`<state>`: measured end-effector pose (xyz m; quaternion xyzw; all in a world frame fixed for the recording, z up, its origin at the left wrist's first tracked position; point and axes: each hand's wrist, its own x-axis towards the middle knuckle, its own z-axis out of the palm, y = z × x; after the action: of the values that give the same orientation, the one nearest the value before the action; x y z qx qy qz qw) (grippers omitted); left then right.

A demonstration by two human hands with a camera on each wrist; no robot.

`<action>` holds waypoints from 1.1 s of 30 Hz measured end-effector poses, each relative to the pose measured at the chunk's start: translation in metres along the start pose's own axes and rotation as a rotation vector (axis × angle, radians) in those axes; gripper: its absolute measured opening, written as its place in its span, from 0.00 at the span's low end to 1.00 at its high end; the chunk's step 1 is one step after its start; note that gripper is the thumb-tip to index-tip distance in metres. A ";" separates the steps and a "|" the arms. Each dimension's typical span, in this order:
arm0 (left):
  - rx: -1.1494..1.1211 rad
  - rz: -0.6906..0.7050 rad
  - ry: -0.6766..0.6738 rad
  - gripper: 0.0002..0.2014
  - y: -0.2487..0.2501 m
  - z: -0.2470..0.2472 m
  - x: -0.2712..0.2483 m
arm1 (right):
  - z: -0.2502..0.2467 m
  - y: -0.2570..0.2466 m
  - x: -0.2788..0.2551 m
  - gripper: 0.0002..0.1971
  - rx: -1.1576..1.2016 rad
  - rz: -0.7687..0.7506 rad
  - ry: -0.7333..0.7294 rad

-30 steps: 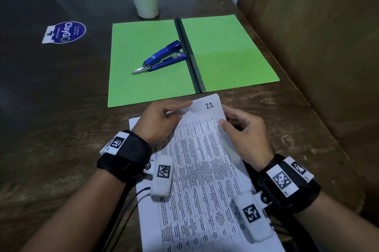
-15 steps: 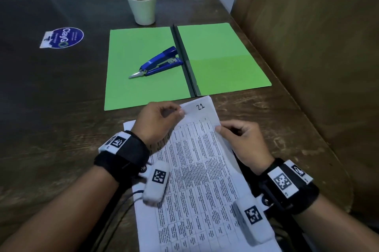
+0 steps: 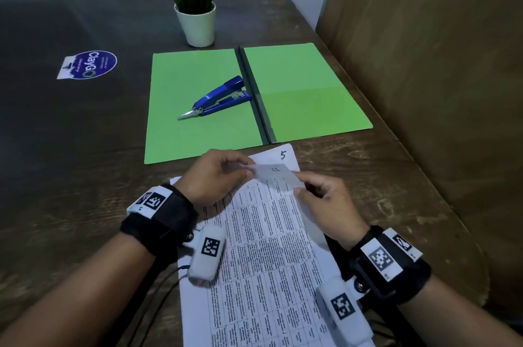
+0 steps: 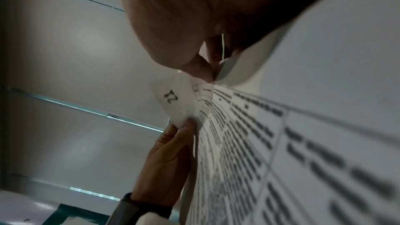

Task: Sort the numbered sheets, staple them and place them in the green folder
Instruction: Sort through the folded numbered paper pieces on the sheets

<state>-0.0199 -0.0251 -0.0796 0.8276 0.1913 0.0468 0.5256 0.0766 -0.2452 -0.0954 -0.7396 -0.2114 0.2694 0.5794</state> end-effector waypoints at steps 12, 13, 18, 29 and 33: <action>-0.101 0.066 -0.032 0.22 -0.001 0.002 -0.008 | -0.003 -0.009 0.008 0.20 0.265 -0.046 0.105; -0.099 0.050 -0.042 0.27 0.001 0.002 -0.008 | -0.002 -0.007 0.009 0.20 0.250 -0.063 0.127; -0.101 0.059 0.005 0.09 -0.002 0.006 -0.008 | -0.002 -0.002 0.009 0.09 0.185 -0.060 0.230; -0.102 0.090 0.023 0.16 -0.009 0.004 -0.008 | 0.001 0.001 0.012 0.07 0.082 -0.186 0.257; -0.158 0.126 0.030 0.16 -0.010 0.006 -0.008 | -0.001 0.009 0.014 0.04 0.061 -0.140 0.218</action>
<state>-0.0283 -0.0293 -0.0896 0.7930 0.1425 0.1073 0.5825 0.0877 -0.2392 -0.1064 -0.7299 -0.1900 0.1523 0.6387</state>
